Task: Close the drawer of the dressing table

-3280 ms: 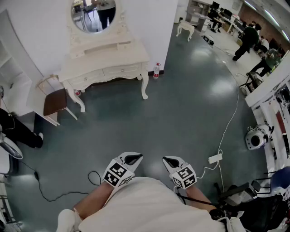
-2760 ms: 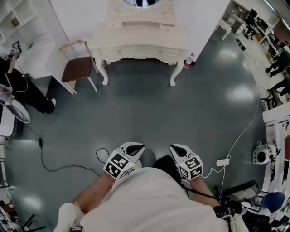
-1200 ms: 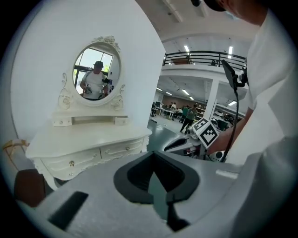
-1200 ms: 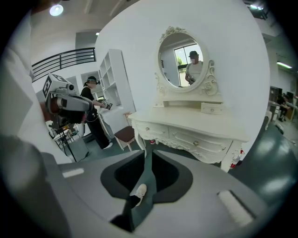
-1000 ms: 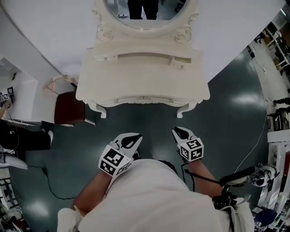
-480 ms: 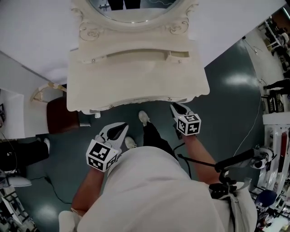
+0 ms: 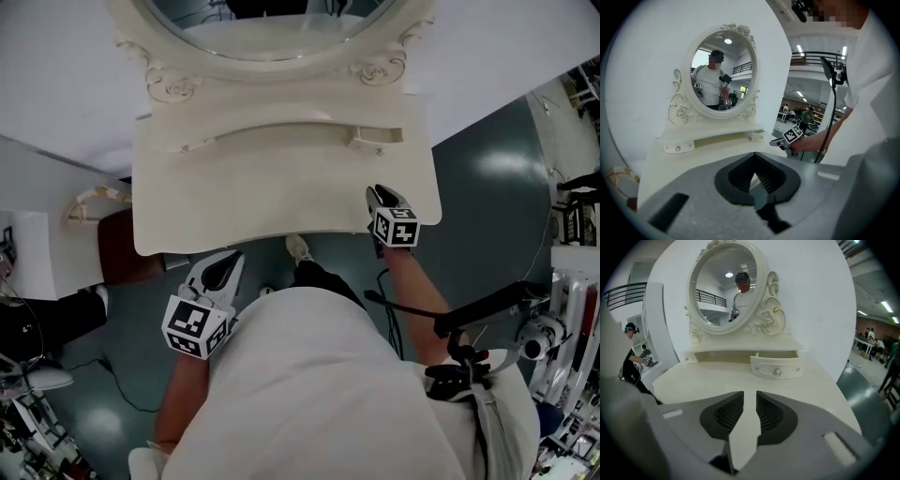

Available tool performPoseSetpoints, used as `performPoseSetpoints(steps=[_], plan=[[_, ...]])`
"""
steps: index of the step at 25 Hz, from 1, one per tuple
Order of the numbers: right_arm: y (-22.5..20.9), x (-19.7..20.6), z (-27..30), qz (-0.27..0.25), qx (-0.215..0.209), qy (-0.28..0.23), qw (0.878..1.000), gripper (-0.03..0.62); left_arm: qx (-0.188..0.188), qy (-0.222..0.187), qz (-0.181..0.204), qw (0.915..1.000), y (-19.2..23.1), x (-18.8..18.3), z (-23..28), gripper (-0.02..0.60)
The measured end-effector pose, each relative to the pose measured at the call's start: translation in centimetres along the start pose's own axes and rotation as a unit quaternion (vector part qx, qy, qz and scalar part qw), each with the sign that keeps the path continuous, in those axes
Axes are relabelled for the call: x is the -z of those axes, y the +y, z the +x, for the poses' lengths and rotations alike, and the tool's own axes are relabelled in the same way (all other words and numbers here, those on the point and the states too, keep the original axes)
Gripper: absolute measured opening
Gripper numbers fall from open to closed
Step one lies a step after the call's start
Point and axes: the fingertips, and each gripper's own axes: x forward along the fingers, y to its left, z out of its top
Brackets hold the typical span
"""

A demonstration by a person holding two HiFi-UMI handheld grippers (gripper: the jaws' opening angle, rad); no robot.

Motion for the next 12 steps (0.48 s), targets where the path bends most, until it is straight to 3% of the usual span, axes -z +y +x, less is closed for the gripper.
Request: performPoseSetpoints(steps=[12], plan=[[-7.4, -3.5, 7.3, 0.042, 0.018, 0.013, 0.999, 0.117, -0.017, 0.014, -0.006, 0.9997, 2.3, -4.5, 6.6, 0.003]])
